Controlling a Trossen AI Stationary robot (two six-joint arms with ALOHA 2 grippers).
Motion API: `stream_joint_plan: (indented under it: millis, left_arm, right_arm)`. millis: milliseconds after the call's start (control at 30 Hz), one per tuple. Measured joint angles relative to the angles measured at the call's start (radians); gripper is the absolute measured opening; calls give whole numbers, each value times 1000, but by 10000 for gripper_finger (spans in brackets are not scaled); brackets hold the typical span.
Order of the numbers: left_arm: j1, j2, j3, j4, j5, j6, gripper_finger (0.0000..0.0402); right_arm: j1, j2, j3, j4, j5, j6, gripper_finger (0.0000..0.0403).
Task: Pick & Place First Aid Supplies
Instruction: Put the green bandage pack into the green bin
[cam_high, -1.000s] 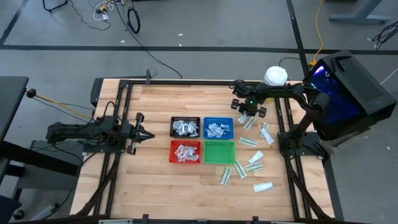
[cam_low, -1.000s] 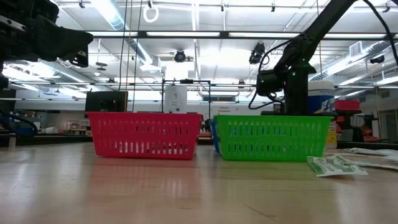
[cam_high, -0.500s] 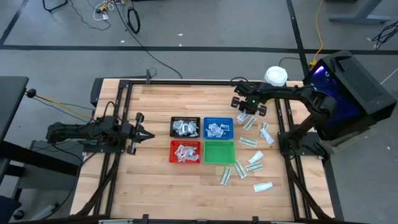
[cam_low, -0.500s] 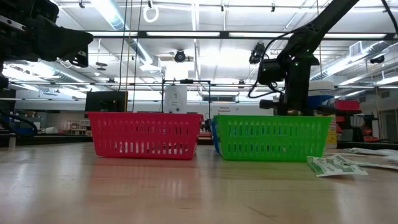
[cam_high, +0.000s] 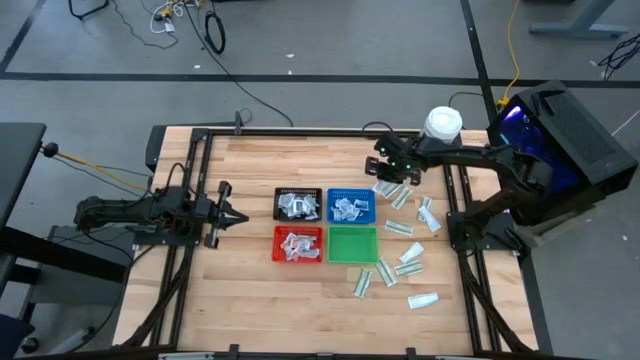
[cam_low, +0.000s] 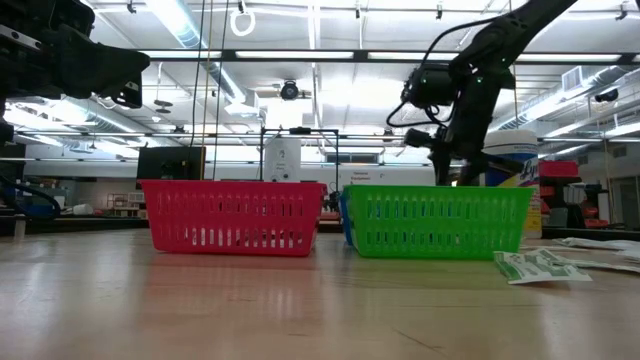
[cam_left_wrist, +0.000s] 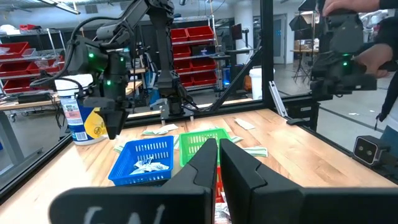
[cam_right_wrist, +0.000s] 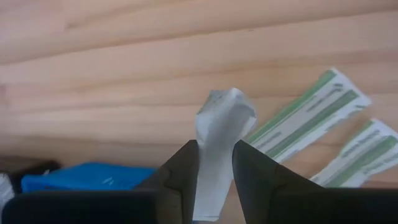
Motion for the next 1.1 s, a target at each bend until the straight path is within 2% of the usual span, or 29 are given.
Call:
stream_joint_plan:
  millis: [133,433,633,1000,1100]
  left_arm:
    - [0,0,0,0,0,0,25]
    - [0,0,0,0,0,0,25]
    - [0,0,0,0,0,0,25]
    - [0,0,0,0,0,0,25]
    - [0,0,0,0,0,0,25]
  right_arm:
    - [29,-11,0,16,3,-21,100]
    - [50,-92,0,78,88,-101,100]
    - [123,-127,1,158,86,-199,100]
    - [310,-127,1,347,49,-487,100]
    - [359,-127,1,359,0,-546,100]
